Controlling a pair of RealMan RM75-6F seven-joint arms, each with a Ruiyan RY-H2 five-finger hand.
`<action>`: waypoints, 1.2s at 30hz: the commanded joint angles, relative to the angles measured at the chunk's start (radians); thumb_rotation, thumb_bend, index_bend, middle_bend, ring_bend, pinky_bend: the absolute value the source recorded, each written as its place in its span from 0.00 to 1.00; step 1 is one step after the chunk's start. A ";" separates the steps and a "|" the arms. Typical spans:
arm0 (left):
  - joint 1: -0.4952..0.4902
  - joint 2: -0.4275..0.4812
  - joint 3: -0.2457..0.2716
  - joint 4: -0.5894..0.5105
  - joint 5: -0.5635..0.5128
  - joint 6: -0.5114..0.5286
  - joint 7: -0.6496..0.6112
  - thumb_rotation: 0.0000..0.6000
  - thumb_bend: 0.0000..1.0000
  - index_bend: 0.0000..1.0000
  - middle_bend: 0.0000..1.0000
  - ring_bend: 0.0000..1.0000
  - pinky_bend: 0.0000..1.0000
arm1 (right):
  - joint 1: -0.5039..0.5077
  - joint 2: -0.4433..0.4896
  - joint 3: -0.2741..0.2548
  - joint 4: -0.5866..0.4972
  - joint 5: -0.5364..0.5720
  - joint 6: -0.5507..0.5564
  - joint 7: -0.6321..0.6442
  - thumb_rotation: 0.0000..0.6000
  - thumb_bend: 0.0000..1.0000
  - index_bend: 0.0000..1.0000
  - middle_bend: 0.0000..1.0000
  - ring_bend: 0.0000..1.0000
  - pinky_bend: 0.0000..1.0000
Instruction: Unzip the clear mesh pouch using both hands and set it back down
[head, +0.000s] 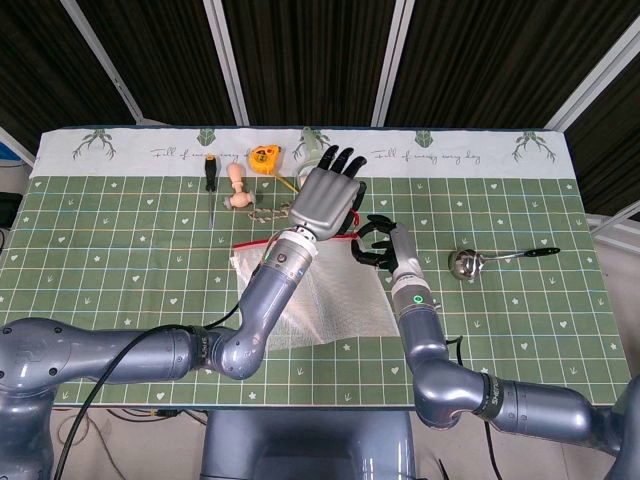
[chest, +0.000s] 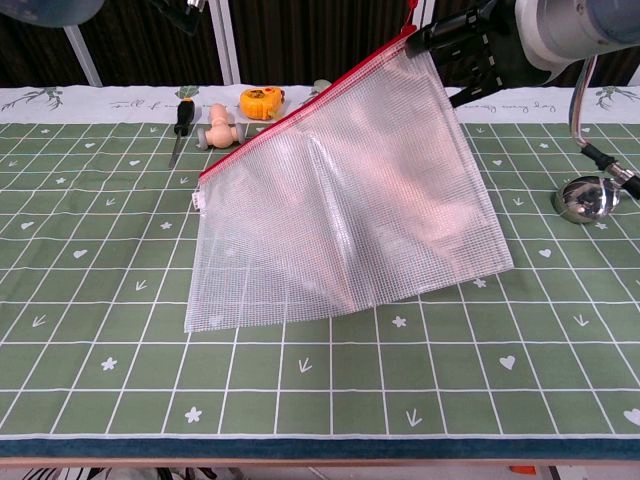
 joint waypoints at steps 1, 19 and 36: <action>0.002 0.003 0.002 -0.003 -0.001 0.003 0.000 1.00 0.46 0.59 0.13 0.00 0.00 | -0.001 0.003 0.001 -0.007 0.001 -0.003 -0.001 1.00 0.55 0.64 0.19 0.06 0.27; 0.058 0.048 0.039 -0.080 0.007 0.008 -0.029 1.00 0.46 0.59 0.13 0.00 0.00 | -0.021 0.036 0.031 -0.037 0.018 -0.010 0.018 1.00 0.54 0.64 0.19 0.06 0.27; 0.107 0.081 0.071 -0.105 0.011 0.003 -0.058 1.00 0.46 0.59 0.13 0.00 0.00 | -0.029 0.074 0.082 -0.067 0.060 -0.013 0.050 1.00 0.54 0.65 0.20 0.06 0.27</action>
